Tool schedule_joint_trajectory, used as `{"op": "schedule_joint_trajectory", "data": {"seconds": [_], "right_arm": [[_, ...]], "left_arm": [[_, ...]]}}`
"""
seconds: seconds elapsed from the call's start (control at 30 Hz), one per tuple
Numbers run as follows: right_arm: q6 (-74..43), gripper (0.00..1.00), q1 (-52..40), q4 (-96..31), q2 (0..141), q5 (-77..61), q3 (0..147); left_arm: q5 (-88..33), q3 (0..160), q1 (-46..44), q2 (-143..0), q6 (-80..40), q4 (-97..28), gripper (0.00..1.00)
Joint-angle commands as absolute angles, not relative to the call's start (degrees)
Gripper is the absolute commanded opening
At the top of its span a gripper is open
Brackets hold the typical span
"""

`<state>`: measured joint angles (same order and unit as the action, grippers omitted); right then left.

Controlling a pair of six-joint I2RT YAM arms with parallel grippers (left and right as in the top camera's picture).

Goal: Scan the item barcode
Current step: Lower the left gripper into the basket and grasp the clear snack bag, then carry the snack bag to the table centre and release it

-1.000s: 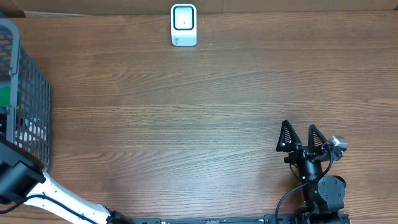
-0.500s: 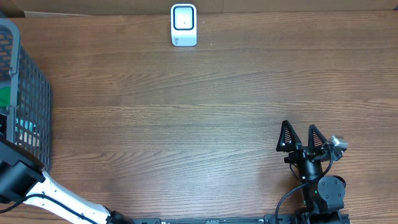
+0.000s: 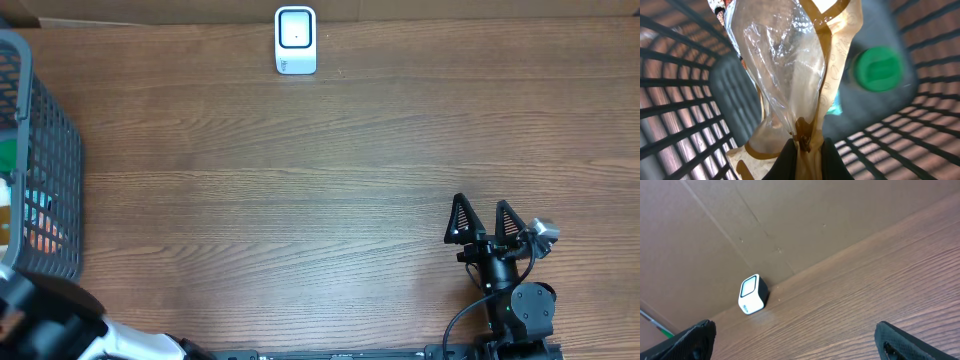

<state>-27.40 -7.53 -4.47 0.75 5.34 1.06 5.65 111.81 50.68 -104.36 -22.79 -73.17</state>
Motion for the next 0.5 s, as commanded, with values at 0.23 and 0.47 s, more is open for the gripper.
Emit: {"op": "schedule_joint_trajectory", "data": {"seconds": [0.23, 0.47], "right_arm": [[-27.2, 1.0, -7.42, -4.21, 0.56, 5.45, 0.47], [-27.2, 1.0, -7.42, -4.21, 0.56, 5.45, 0.47]], "left_arm": [[1.83, 113.82, 49.32, -91.24, -25.17, -66.67, 0.04], [-0.78, 119.5, 40.99, -84.99, -25.74, -65.34, 0.04]]}}
